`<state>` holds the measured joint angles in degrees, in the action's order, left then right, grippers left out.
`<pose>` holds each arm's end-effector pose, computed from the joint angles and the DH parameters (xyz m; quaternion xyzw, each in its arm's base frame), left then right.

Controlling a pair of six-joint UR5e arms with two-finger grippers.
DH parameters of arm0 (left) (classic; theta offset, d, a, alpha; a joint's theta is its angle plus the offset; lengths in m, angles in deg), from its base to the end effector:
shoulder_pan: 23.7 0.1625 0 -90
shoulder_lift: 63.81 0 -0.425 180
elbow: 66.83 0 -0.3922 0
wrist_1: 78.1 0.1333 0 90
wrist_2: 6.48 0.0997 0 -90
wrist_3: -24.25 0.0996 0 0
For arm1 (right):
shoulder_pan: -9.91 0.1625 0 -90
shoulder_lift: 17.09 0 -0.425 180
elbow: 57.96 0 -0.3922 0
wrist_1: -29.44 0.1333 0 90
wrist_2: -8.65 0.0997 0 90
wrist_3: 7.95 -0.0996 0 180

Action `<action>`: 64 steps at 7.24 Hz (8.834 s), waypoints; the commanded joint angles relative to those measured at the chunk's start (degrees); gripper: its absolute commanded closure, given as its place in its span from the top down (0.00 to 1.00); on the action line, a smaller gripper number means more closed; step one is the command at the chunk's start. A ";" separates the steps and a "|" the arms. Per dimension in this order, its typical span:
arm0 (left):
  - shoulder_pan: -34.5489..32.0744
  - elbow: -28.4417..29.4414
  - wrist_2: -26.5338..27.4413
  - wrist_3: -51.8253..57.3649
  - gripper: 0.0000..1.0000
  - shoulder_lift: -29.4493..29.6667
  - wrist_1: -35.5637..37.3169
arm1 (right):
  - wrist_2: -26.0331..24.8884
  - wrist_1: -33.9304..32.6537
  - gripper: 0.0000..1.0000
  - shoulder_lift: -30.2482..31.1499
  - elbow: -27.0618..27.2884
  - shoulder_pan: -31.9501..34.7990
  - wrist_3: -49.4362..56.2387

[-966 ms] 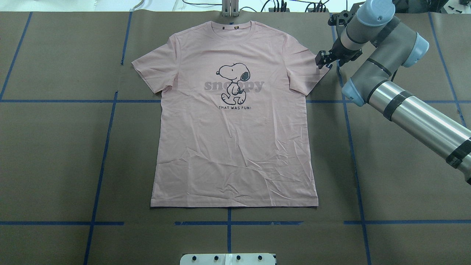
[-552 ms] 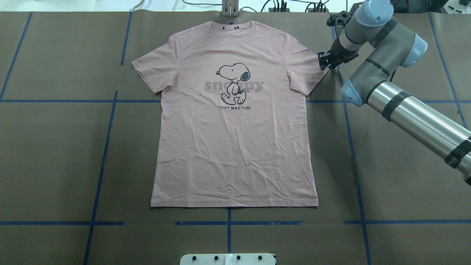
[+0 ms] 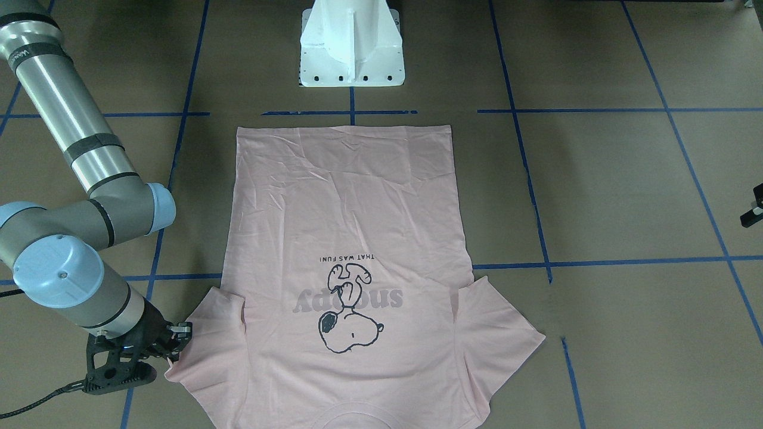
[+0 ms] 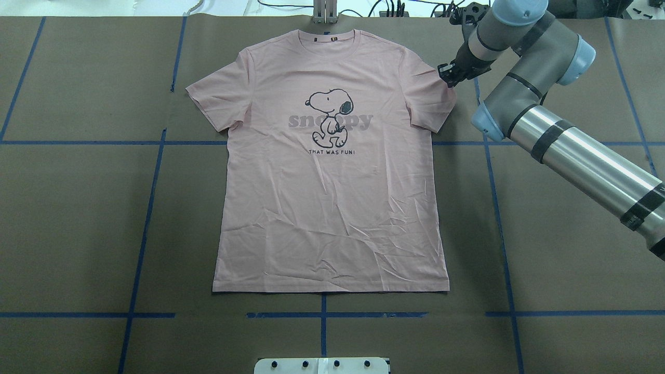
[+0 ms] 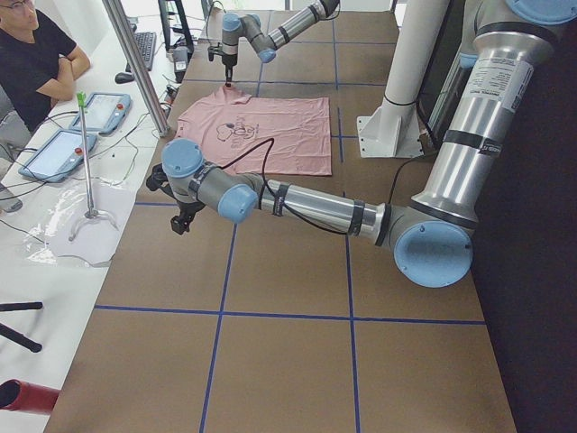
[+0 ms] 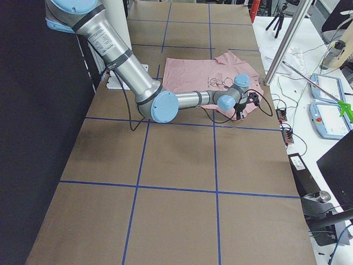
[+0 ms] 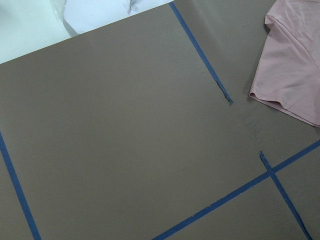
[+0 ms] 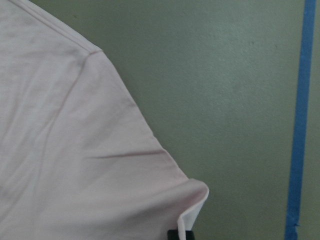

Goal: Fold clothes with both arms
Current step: 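Fold the grasped sleeve inward over the shirt body with the right gripper, then release the sleeve and raise the right gripper while the left arm approaches, then grasp the sleeve nearest the left gripper and fold it inward, then release the folded sleeve and lift the left gripper away, then move both grippers to the shirt's side edges near the hem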

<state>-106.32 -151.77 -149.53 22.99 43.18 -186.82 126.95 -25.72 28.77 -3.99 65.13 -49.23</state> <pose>0.0269 -0.6259 0.4886 0.2034 0.4473 0.1639 0.8554 -0.3953 -0.7201 0.4084 0.1395 -0.3979 -0.0382 0.9060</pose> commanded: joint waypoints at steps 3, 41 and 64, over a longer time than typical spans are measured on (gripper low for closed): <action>-0.35 0.13 0.05 0.12 1.00 -0.03 0.00 | -2.96 -0.30 0.00 -8.30 1.25 -5.36 -0.04; 39.99 35.89 45.75 -78.89 0.00 42.60 -17.49 | 13.45 -29.66 1.00 14.61 35.59 7.45 0.75; 46.93 -21.23 36.08 -78.10 1.00 8.32 -0.97 | -25.76 -22.98 1.00 37.61 61.08 -39.92 -45.92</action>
<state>-60.16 -173.10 -113.35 -54.27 51.18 -187.79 99.40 -48.83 64.29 56.90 25.24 -95.17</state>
